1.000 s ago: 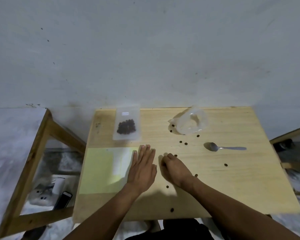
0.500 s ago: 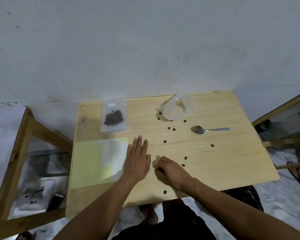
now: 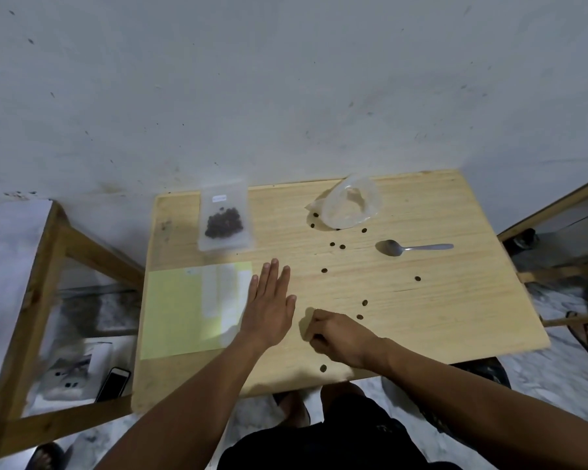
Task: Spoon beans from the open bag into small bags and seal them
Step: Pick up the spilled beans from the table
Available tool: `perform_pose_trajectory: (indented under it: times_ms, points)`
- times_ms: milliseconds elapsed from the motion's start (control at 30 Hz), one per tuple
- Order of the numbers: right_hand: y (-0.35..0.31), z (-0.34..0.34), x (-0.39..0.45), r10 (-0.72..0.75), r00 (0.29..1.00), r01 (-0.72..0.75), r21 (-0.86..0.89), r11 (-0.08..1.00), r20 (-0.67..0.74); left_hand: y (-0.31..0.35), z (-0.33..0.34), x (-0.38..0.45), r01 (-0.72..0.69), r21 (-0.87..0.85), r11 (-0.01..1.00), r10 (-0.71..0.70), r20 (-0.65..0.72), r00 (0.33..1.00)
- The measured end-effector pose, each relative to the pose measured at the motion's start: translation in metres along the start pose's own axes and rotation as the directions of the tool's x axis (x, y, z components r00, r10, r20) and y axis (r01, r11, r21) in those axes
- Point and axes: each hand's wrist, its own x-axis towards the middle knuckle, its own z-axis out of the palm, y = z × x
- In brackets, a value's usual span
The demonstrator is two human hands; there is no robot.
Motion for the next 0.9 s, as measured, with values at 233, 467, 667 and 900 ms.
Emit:
perform_pose_trajectory:
  times_ms: [233, 467, 667, 900]
  points:
    - [0.008, 0.01, -0.032, -0.237, 0.962, 0.242, -0.015, 0.97, 0.136, 0.001, 0.003, -0.001, 0.011, 0.003, 1.0, -0.011, -0.026, 1.0]
    - [0.011, 0.017, -0.034, -0.364, 0.927, 0.376, -0.234, 0.897, 0.093, 0.001, 0.005, -0.001, 0.009, -0.042, 0.999, -0.011, -0.056, 0.998]
    - [0.021, -0.004, -0.038, 0.136, 0.978, -0.111, 0.161, 0.981, -0.159, -0.001, 0.008, -0.001, 0.003, -0.044, 0.999, -0.007, -0.098, 0.995]
    - [0.046, -0.041, -0.043, 0.721, 0.683, -0.197, 0.922, 0.334, -0.116, -0.003, 0.014, -0.001, 0.012, -0.008, 1.0, -0.012, -0.123, 0.992]
